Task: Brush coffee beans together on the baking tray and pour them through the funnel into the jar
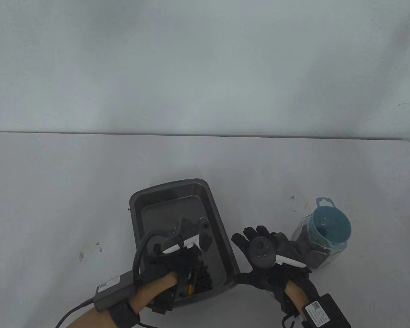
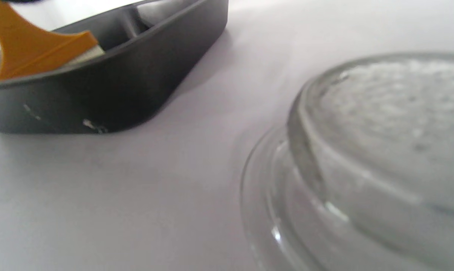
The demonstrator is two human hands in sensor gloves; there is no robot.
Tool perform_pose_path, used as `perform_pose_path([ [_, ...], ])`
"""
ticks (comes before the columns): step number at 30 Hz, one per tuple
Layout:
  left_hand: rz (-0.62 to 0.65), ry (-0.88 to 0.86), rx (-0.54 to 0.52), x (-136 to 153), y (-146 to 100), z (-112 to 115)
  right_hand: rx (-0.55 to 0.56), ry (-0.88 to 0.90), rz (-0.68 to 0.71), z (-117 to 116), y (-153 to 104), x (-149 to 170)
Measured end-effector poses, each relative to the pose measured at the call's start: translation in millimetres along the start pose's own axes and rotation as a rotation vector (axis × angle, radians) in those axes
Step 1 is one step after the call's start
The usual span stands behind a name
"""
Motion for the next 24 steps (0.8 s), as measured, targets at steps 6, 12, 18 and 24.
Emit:
perform_pose_path([
  [6,0.015,-0.048,-0.052,-11,2,-9,0.007,0.001,0.004,1,-1,1],
  [12,-0.098,-0.002,-0.248,18,-27,-37,0.009,0.007,0.003,2,-2,2],
  [18,-0.293,0.237,-0.494,48,-41,-45,0.008,0.006,0.005,2,-2,1],
  [24,-0.263,0.368,-0.613,55,-15,-14,0.002,0.006,0.004,1,-2,1],
])
Point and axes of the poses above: the tracker on the back of each hand, its own x axis roughly to the little-finger side, its own y axis roughly from the wrist to the fingertips, z = x × y, the point moved 2 cm from there along y, roughly from the wrist to the fingertips, and after that the axes turned 14 degrees about y, right-handed, at the moved point
